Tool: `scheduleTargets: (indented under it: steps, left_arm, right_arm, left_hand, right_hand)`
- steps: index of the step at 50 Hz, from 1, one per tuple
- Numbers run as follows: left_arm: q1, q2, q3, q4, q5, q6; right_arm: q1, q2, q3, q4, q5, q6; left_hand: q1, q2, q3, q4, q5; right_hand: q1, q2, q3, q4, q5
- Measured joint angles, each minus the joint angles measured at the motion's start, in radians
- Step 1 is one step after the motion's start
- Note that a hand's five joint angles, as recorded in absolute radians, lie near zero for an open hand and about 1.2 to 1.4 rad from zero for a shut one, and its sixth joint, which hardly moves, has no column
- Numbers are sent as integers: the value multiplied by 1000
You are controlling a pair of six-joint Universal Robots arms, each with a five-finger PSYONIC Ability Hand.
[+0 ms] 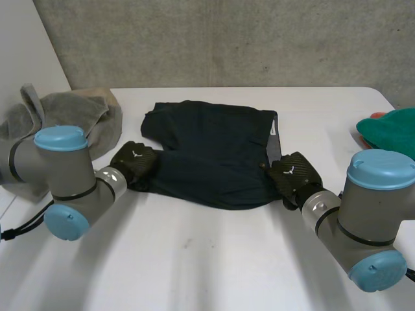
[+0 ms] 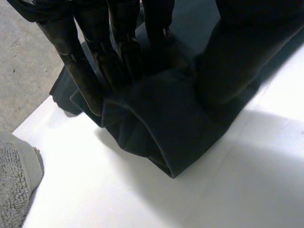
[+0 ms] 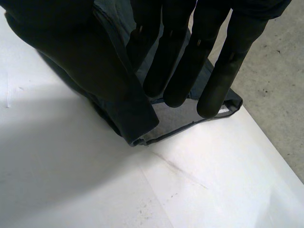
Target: Fold the laundry.
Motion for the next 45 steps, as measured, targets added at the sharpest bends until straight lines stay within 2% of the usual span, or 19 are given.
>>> scheduleTargets:
  steps: [3,7,10,12,15,22,26,31,37,39,41,42,45]
  left_arm:
    - [-2,-1,0,0,1,18]
    - [-7,16,-12,-2,0,28]
    - [-9,44,-29,-4,-1,25]
    - [-9,107,-69,-7,0,18]
    - [-8,172,-109,-10,1,9]
    - [-8,322,-188,-20,9,-31]
    - [-7,380,-207,-44,14,-80]
    - [-6,412,-210,-82,31,-129]
    - [-5,419,-206,-113,68,-154]
    - [-5,419,-206,-117,74,-156]
    - [-5,420,-207,-119,78,-156]
    - [-5,422,-208,-120,80,-156]
    - [-5,436,-212,-124,80,-155]
  right_arm:
    - [0,0,-3,0,0,0]
    - [1,-1,-11,5,2,0]
    - [2,-6,-19,24,2,4]
    - [-2,-29,-40,83,1,29]
    - [-16,-67,-70,170,-4,79]
    - [-57,-123,-123,381,-53,220]
    - [-73,-124,-110,414,-101,267]
    - [-74,-97,-74,337,-128,288]
    - [-66,-5,-66,186,-119,305]
    - [-64,24,-76,155,-106,308]
    - [-59,58,-94,120,-81,311]
    - [-55,73,-105,105,-65,312]
    - [-44,87,-130,81,-22,308]
  left_hand:
    - [121,146,141,149,133]
    - [121,163,160,169,135]
    - [121,165,160,169,143]
    - [122,166,160,169,150]
    - [122,166,160,169,150]
    - [122,166,160,169,150]
    - [122,166,160,169,150]
    - [122,167,160,169,150]
    - [122,167,168,170,150]
    - [122,167,168,170,150]
    - [122,167,168,170,150]
    - [122,167,168,170,150]
    - [122,167,168,172,150]
  right_hand:
    - [0,0,0,0,0]
    - [0,-50,-56,-60,-43]
    - [-188,-278,-280,-284,-262]
    - [-352,-449,-446,-455,-456]
    - [-442,-541,-549,-562,-562]
    - [-527,-633,-641,-649,-660]
    - [-545,-660,-665,-675,-688]
    - [-546,-660,-665,-675,-688]
    - [-533,-633,-637,-643,-628]
    - [-402,-488,-495,-501,-484]
    - [-79,-182,-200,-206,-191]
    - [11,-54,-74,-79,-76]
    - [13,-4,-9,-8,-29]
